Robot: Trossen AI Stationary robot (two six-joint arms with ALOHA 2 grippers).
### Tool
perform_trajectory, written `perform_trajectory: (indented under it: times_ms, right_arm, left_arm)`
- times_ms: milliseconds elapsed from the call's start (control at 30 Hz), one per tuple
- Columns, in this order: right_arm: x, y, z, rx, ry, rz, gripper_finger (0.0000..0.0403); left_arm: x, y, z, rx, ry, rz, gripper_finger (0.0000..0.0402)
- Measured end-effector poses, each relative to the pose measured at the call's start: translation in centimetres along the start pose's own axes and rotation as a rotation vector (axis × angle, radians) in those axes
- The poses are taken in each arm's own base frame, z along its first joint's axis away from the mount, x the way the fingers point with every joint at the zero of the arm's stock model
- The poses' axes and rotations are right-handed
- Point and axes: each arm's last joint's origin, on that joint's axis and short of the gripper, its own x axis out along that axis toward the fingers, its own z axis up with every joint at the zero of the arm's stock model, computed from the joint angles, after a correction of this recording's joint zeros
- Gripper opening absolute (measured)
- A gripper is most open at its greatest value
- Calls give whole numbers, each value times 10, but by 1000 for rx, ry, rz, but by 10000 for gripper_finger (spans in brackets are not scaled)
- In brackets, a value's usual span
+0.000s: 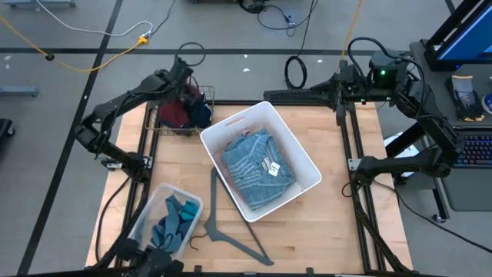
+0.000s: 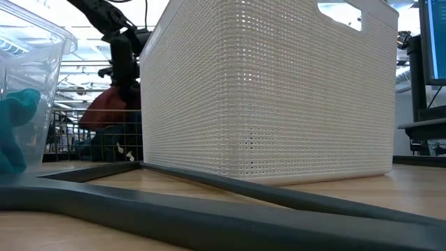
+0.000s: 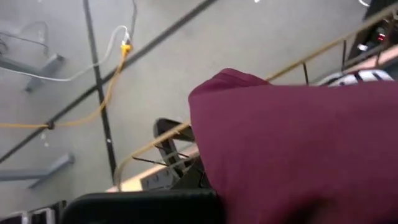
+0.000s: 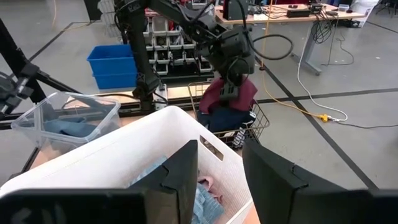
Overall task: Pick & Place Cloths
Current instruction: Put the red boxers into the wire basket
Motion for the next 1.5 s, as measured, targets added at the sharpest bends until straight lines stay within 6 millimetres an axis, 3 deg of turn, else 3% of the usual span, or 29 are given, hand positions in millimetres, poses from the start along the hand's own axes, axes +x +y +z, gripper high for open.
perform_trajectory:
  times_ms: [533,933,1067,1233,1500]
  right_arm:
    - [0,0,2,6,-21,-6,117]
    - [0,0,3,4,-28,-4,117]
    - [0,0,3,4,-27,-4,116]
    - [0,0,3,3,-27,-3,115]
    - [0,0,3,2,-28,-3,116]
  left_arm:
    - [1,2,-31,-3,272,-26,0]
    - [3,4,-31,-80,282,-27,9]
    - [4,6,-31,-103,287,-39,48]
    - [2,7,-31,-130,281,-37,128]
    - [-22,16,-21,-172,197,-120,209]
